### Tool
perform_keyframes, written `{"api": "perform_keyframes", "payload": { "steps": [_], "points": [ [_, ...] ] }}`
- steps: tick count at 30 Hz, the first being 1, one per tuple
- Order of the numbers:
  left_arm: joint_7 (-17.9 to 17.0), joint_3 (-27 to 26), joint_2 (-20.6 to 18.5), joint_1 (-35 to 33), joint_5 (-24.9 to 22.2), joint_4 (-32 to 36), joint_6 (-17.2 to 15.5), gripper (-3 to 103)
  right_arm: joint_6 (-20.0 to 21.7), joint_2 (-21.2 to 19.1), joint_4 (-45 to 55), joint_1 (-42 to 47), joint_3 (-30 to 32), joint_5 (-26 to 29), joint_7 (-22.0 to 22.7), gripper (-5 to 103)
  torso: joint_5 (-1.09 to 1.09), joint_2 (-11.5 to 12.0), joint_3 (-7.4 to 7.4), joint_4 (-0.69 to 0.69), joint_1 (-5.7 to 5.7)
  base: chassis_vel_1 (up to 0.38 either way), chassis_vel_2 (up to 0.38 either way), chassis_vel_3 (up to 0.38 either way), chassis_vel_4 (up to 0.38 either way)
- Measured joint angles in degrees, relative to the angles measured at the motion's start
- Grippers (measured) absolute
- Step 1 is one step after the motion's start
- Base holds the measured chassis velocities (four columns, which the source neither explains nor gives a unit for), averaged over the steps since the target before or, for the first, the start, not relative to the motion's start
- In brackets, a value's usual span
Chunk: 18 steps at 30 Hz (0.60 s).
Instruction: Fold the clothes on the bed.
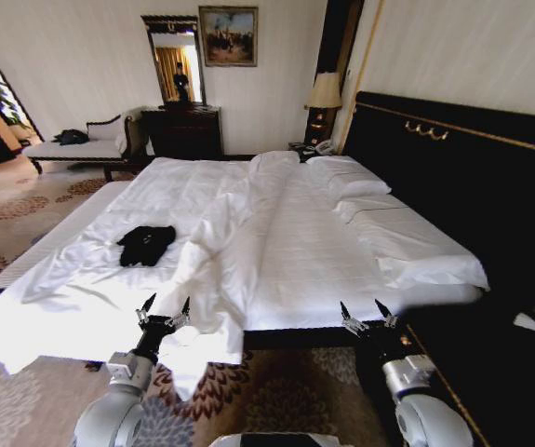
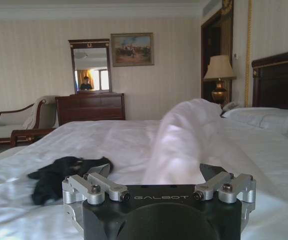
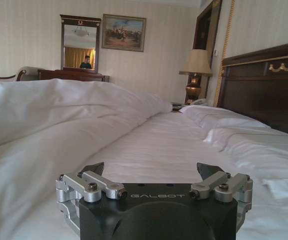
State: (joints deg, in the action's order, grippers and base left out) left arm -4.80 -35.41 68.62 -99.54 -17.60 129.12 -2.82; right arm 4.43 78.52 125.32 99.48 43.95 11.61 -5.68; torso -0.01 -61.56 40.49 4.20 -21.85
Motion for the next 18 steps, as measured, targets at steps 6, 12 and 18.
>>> {"api": "perform_keyframes", "payload": {
  "steps": [6,12,18],
  "points": [
    [0.1,-0.8,0.0,-0.2,-1.0,0.2,0.2,100,0.0,0.1,0.0,0.1,0.0,-0.2,0.4,100,0.02,0.0,0.0,0.01,-0.01,0.238,0.286,-0.239,-0.278],
    [0.1,-1.0,0.0,-0.4,-1.1,0.2,0.4,100,0.0,0.2,-0.1,0.1,0.2,-0.4,1.0,100,0.01,0.0,0.0,0.0,0.0,0.182,0.284,-0.186,-0.293],
    [0.4,-2.0,0.1,-0.5,-2.1,0.4,1.0,100,0.1,0.1,-0.2,0.0,0.2,-0.1,1.3,100,0.01,0.0,0.0,-0.01,0.0,0.092,0.267,-0.086,-0.259]
  ]
}}
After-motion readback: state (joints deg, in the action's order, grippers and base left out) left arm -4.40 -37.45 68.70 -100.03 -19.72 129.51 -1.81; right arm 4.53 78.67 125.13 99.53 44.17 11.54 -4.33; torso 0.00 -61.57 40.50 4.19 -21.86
